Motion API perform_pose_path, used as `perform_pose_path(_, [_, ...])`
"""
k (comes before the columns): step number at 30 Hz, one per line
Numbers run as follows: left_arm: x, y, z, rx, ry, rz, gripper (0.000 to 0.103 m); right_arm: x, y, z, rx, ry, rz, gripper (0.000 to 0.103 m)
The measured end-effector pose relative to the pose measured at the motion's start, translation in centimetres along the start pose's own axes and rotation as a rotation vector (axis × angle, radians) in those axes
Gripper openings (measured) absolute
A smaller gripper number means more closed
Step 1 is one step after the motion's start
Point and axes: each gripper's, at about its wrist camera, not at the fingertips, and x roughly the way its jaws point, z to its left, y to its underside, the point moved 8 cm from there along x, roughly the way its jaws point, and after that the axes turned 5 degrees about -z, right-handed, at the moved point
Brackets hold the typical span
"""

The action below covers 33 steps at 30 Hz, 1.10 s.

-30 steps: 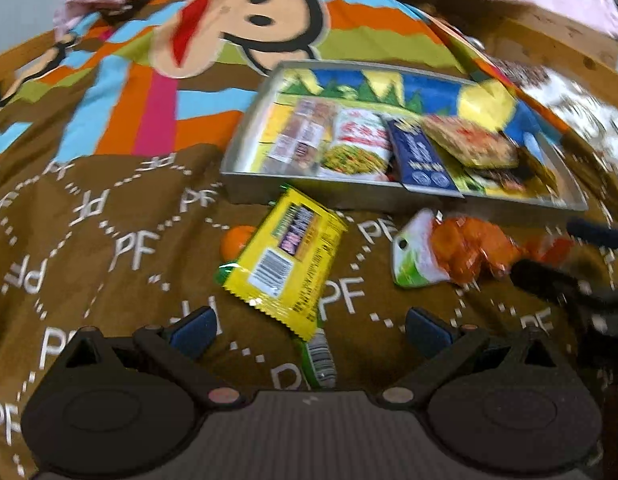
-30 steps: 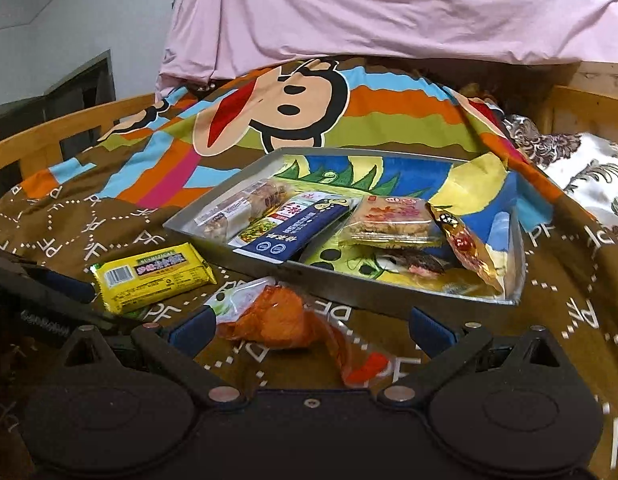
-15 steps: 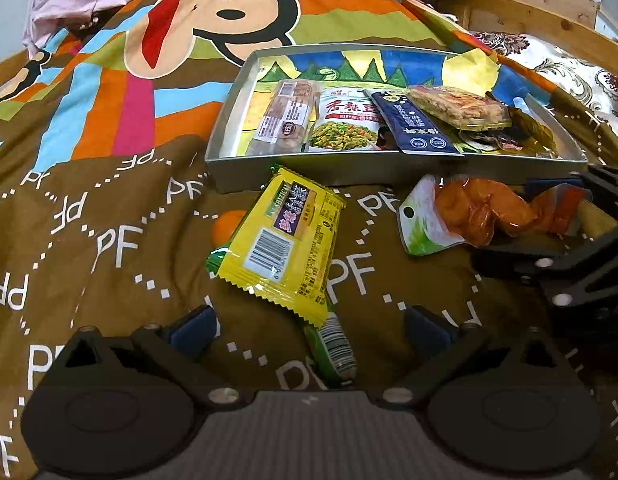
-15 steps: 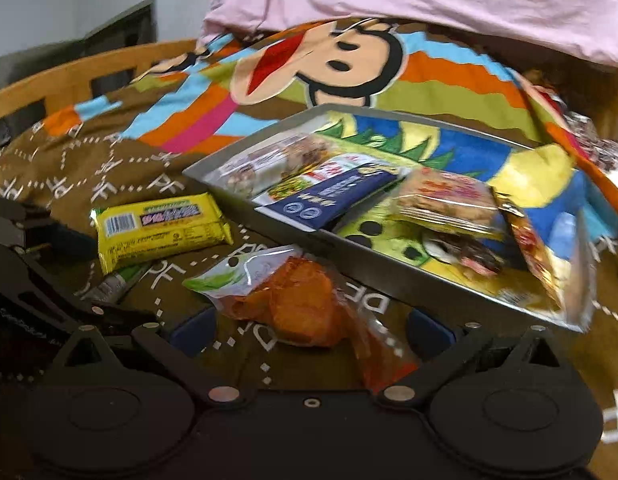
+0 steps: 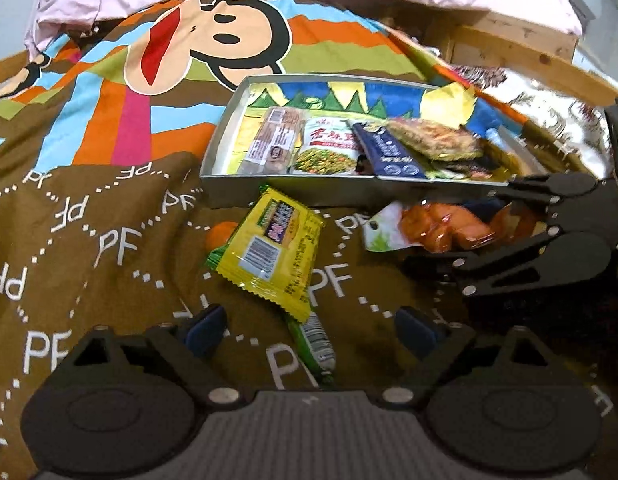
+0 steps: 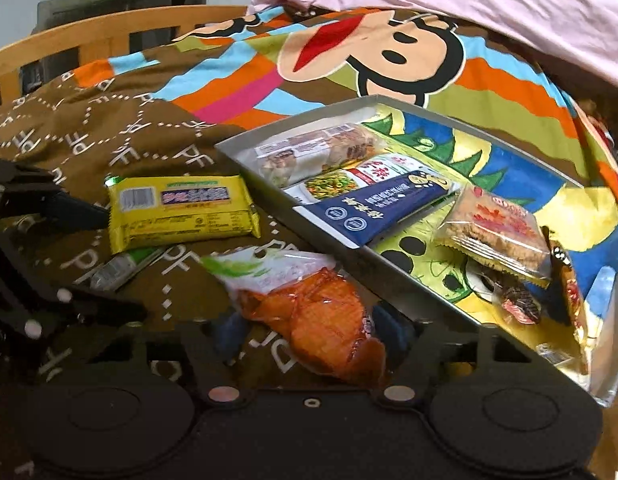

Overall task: Organize snacks
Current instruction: 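Close right tool on the jerky pack while left tool grasps the yellow wafer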

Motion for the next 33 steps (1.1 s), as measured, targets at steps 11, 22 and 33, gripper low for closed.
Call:
perform_pose_path(11, [0.8, 0.1, -0.2, -0.036, 0.006, 0.029, 0.074, -1.7, 1.2, 2.0, -0.129, 0.129, -0.068, 0.062])
perform_pose_path(22, [2.7, -0.7, 0.1, -0.082, -0.077, 0.044, 0.068, -2.9, 2.0, 1.9, -0.121, 0.114, -0.096, 0.062])
perform_pose_path(33, [1.4, -0.2, 0.3, -0.088, -0.125, 0.041, 0.027, -4.6, 2.7, 2.1, -0.158, 0.134, -0.135, 0.061])
